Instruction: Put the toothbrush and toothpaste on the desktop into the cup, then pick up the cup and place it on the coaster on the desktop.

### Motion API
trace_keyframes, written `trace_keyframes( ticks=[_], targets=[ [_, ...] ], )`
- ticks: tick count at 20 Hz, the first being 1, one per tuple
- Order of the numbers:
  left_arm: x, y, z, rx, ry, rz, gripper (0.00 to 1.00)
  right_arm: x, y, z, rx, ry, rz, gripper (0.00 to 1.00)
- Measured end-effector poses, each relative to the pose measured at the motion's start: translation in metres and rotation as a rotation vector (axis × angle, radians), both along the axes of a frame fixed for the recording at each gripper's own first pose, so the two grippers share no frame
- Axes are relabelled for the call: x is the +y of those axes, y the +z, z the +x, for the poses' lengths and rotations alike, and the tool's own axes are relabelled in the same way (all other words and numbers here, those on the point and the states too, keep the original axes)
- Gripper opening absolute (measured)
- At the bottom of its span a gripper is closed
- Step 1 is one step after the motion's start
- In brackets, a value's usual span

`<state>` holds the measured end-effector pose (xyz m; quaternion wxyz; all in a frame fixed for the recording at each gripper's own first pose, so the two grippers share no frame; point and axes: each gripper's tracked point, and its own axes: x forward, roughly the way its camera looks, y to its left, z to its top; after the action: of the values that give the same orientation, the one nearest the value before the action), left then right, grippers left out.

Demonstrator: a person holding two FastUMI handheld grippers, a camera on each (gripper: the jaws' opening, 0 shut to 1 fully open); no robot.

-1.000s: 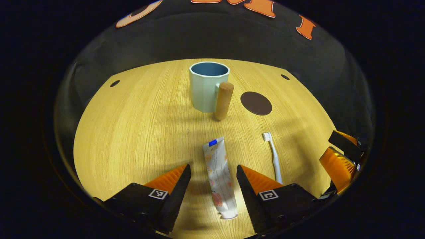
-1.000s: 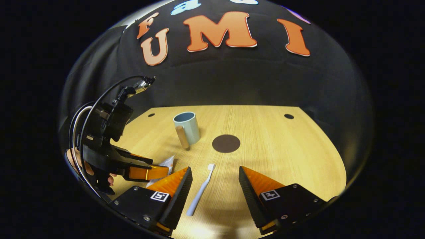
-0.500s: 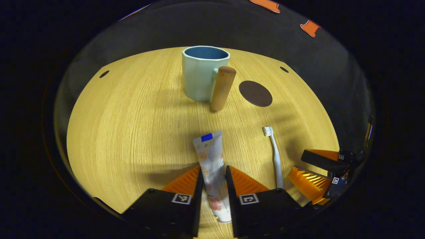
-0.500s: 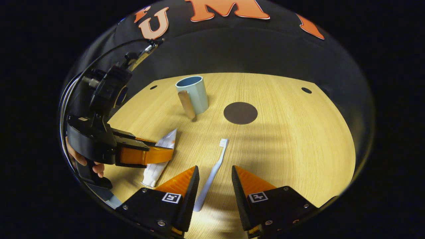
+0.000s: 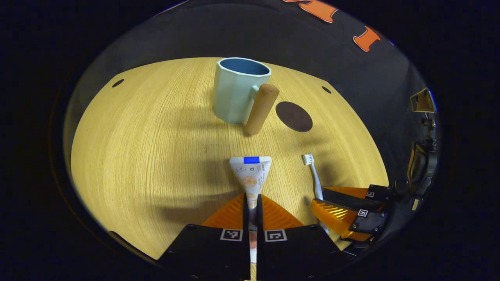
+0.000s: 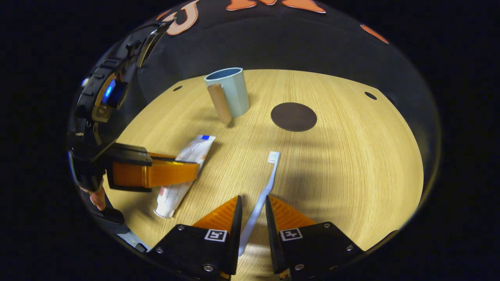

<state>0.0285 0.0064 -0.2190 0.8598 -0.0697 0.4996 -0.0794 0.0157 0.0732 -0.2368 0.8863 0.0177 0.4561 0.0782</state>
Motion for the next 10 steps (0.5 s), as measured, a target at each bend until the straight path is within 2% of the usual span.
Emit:
trace_keyframes(
  ticks=[1, 2, 4, 7, 10],
  targets=[
    [0.000, 0.004, 0.001, -0.020, 0.002, -0.009, 0.06, -0.004, -0.001, 0.002, 0.006, -0.012, -0.002, 0.35],
    [0.000, 0.010, 0.000, -0.042, 0.001, -0.018, 0.06, -0.005, 0.003, 0.003, -0.003, -0.035, 0.024, 0.19],
    [0.000, 0.020, 0.001, -0.084, -0.008, -0.034, 0.06, -0.001, 0.001, 0.006, 0.001, -0.037, 0.069, 0.09],
    [-0.004, 0.040, 0.007, -0.165, -0.020, -0.066, 0.06, 0.005, -0.001, 0.008, -0.021, -0.038, 0.095, 0.04],
    [-0.006, 0.059, 0.009, -0.234, -0.027, -0.071, 0.06, 0.007, -0.004, 0.006, -0.032, -0.041, 0.118, 0.04]
  ],
)
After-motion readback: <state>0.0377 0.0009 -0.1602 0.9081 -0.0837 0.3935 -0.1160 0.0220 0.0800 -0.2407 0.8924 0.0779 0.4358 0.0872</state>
